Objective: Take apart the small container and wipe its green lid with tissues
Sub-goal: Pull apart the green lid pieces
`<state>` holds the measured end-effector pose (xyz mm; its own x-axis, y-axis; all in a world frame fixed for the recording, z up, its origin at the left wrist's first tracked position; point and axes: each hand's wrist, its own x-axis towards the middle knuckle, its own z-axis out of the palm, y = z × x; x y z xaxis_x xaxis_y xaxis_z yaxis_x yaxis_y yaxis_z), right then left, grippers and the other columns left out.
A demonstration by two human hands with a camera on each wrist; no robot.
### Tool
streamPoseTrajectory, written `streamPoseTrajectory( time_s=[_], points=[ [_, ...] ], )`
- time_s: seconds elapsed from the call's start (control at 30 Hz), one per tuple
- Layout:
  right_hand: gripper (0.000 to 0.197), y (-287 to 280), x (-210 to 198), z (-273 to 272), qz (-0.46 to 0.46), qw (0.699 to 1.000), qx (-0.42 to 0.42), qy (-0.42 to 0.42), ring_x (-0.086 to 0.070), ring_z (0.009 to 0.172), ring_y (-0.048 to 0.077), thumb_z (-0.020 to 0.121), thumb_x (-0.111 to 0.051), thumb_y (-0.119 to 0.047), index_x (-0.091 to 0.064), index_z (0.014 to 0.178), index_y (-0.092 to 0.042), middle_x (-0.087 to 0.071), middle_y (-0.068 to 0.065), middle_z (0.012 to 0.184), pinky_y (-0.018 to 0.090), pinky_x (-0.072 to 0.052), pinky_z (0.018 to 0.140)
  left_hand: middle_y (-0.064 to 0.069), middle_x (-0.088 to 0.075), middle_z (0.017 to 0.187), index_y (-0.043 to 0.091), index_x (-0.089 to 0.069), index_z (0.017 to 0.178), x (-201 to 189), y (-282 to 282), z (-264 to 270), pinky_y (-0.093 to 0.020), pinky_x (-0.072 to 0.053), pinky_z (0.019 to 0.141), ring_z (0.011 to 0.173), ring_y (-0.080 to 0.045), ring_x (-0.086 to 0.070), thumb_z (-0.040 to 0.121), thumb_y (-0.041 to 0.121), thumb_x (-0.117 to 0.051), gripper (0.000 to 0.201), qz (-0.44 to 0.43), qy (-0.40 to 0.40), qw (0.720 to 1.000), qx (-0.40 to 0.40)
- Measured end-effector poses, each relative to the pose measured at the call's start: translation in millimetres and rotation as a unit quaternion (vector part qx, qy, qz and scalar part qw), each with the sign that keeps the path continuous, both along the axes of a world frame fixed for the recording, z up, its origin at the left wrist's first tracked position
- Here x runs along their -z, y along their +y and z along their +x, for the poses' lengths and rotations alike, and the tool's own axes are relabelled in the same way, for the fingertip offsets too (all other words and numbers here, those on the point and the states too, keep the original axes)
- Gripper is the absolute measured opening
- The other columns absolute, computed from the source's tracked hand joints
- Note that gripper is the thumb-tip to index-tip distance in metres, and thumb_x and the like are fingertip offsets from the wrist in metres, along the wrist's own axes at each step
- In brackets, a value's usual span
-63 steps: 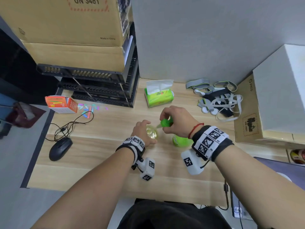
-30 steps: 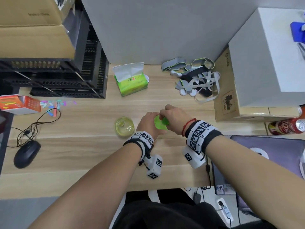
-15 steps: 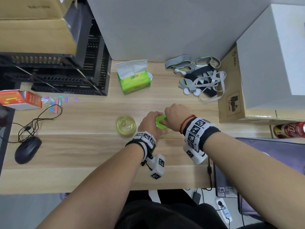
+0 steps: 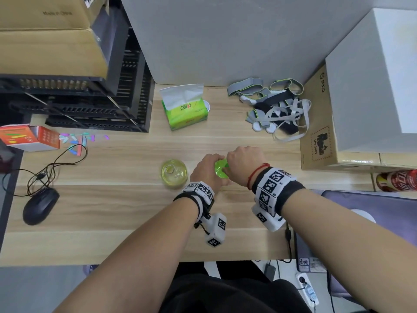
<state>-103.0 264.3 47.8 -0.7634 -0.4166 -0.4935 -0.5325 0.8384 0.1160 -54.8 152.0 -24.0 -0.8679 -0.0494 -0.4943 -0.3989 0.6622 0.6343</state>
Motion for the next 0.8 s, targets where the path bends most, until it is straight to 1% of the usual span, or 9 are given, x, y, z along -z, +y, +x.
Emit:
streamPoseTrajectory(
  time_s=[0.1,0.17,0.23,0.33,0.4,0.47,0.53,0.67,0.8],
  points=[
    [0.047,-1.3,-2.6,1.4,0.000,1.000,0.028,0.004,-0.065,0.090,0.028,0.094,-0.041,-0.052,-0.063,0.105,-0.011,-0.066,0.007,0.099,0.032,-0.039,0.062,0.010,-0.057,0.122,0.031,-0.056,0.122,0.4,0.3,0.1,-0.035,-0.051,0.084,0.108,-0.017,-0.059,0.061,0.027,-0.086,0.068,-0.003,0.007,1.000,0.004],
    [0.042,-1.0,-2.0,3.1,0.000,0.999,0.033,-0.005,-0.065,0.090,0.028,0.091,-0.048,-0.047,-0.061,0.108,-0.011,-0.065,0.007,0.101,0.032,-0.040,0.062,0.010,-0.057,0.121,0.032,-0.057,0.121,0.9,0.3,0.3,-0.035,-0.052,0.083,0.106,-0.016,-0.059,0.061,0.027,-0.085,0.067,-0.004,0.010,1.000,0.003],
    [0.037,-2.5,0.2,2.5,0.003,0.998,0.054,-0.013,-0.064,0.090,0.029,0.092,-0.045,-0.040,-0.062,0.108,-0.011,-0.065,0.008,0.101,0.032,-0.041,0.063,0.010,-0.057,0.121,0.032,-0.057,0.121,1.4,-0.3,0.2,-0.033,-0.051,0.082,0.106,-0.017,-0.060,0.060,0.027,-0.086,0.067,-0.002,0.013,1.000,0.006],
    [0.047,-2.9,1.9,0.6,-0.006,0.995,0.096,-0.017,-0.064,0.090,0.030,0.092,-0.039,-0.047,-0.064,0.106,-0.010,-0.066,0.009,0.099,0.031,-0.042,0.063,0.010,-0.057,0.122,0.030,-0.057,0.121,1.9,-0.5,0.1,-0.033,-0.050,0.082,0.107,-0.017,-0.059,0.059,0.028,-0.086,0.068,0.003,0.012,1.000,0.005],
    [0.049,-1.2,1.1,0.2,-0.010,0.996,0.091,-0.014,-0.064,0.090,0.029,0.088,-0.045,-0.053,-0.062,0.106,-0.010,-0.065,0.008,0.099,0.031,-0.043,0.063,0.010,-0.057,0.121,0.030,-0.057,0.120,2.2,-0.3,-0.2,-0.034,-0.051,0.082,0.106,-0.017,-0.060,0.059,0.031,-0.086,0.068,0.002,0.015,1.000,0.005],
    [0.042,-2.1,0.9,1.1,-0.003,0.997,0.079,-0.012,-0.064,0.089,0.029,0.088,-0.048,-0.046,-0.062,0.107,-0.011,-0.065,0.007,0.099,0.031,-0.042,0.063,0.010,-0.058,0.119,0.030,-0.057,0.119,2.8,-0.5,-0.3,-0.036,-0.052,0.081,0.105,-0.017,-0.060,0.059,0.031,-0.086,0.067,0.003,0.018,1.000,0.007],
    [0.038,-5.8,1.8,1.1,0.007,0.996,0.086,-0.015,-0.064,0.090,0.029,0.090,-0.044,-0.040,-0.063,0.107,-0.012,-0.065,0.007,0.099,0.031,-0.041,0.064,0.010,-0.058,0.119,0.030,-0.058,0.118,3.5,-0.4,-0.3,-0.036,-0.053,0.082,0.104,-0.017,-0.060,0.059,0.030,-0.086,0.066,0.003,0.018,1.000,0.005],
    [0.042,-6.6,1.4,0.3,0.006,0.996,0.090,-0.017,-0.064,0.093,0.029,0.090,-0.046,-0.045,-0.062,0.109,-0.012,-0.065,0.007,0.101,0.032,-0.040,0.063,0.010,-0.058,0.118,0.031,-0.058,0.116,5.1,-0.2,-0.5,-0.036,-0.053,0.081,0.103,-0.017,-0.060,0.059,0.030,-0.085,0.064,0.001,0.020,1.000,0.007],
    [0.030,-10.4,1.8,3.2,0.022,0.998,0.048,-0.035,-0.063,0.089,0.027,0.089,-0.050,-0.030,-0.061,0.109,-0.011,-0.064,0.008,0.100,0.032,-0.041,0.061,0.009,-0.058,0.117,0.031,-0.058,0.115,6.4,0.0,-0.3,-0.038,-0.053,0.082,0.103,-0.017,-0.060,0.065,0.027,-0.080,0.055,-0.002,0.024,1.000,0.006]
  ],
)
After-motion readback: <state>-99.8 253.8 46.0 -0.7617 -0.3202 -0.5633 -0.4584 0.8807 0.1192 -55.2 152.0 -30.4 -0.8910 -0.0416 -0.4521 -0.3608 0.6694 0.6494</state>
